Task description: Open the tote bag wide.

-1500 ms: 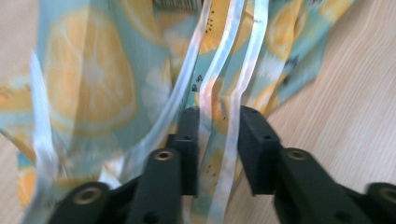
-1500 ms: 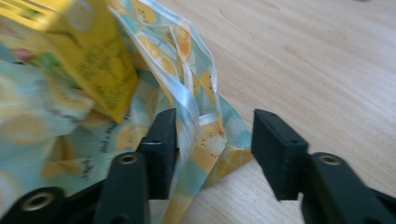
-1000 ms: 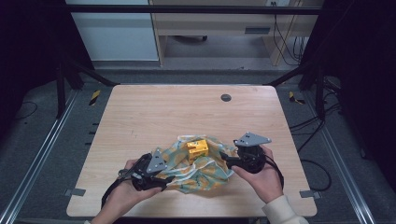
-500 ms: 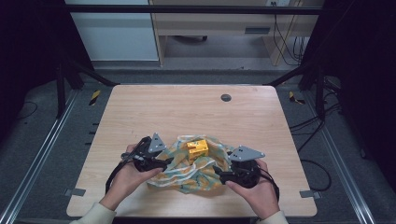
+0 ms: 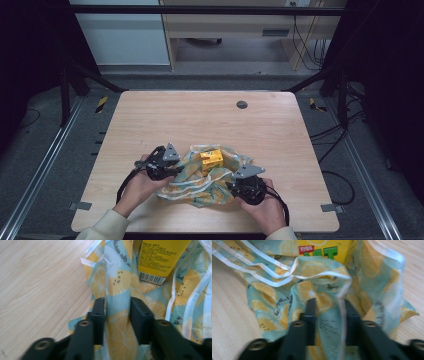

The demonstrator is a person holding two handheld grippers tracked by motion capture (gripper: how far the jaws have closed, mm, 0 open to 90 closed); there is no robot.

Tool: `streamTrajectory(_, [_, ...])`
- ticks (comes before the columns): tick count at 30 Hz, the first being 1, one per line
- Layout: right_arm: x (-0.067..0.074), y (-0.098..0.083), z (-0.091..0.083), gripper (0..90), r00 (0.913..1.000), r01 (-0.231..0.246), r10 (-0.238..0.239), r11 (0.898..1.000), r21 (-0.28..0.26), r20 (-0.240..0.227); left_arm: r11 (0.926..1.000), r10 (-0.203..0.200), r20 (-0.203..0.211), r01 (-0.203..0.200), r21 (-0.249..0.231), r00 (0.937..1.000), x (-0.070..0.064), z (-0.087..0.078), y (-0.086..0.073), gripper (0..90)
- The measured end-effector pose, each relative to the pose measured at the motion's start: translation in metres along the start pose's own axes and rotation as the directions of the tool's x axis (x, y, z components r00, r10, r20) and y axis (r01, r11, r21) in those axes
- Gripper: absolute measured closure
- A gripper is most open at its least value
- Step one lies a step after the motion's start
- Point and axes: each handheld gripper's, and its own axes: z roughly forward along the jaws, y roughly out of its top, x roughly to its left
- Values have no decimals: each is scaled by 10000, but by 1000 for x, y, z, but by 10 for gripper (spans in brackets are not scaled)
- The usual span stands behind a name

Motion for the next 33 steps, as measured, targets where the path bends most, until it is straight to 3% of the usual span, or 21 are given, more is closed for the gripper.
streamTrajectory(3, [-9, -1, 0, 861, 9999, -73, 73, 10000, -23, 75, 10000, -12, -45, 12, -18, 10000, 1, 3, 2, 808])
streamTrajectory(7, [-22, -6, 1, 893, 9994, -268, 269, 9996, -32, 235, 9995, -321, -258, 319, -86, 9992, 7, 9, 4, 877])
streamTrajectory(14, [-32, -16, 9, 897, 9988, -408, 402, 9989, 210, 286, 9972, -752, -537, 752, -25, 9957, 12, 25, 0, 893])
streamTrajectory(22, [-46, -27, 6, 897, 9946, -1030, 1026, 9944, 216, 185, 9963, -862, -386, 859, -97, 9955, 14, 28, -4, 897])
streamTrajectory(26, [-46, -31, 5, 898, 9913, -1313, 1310, 9909, 284, 108, 9947, -1026, -278, 1024, -90, 9943, 15, 31, -9, 899])
streamTrajectory(33, [-43, -35, 4, 899, 9938, -1088, 1075, 9928, 492, 287, 9951, -993, -477, 991, -61, 9939, 12, 32, -15, 900])
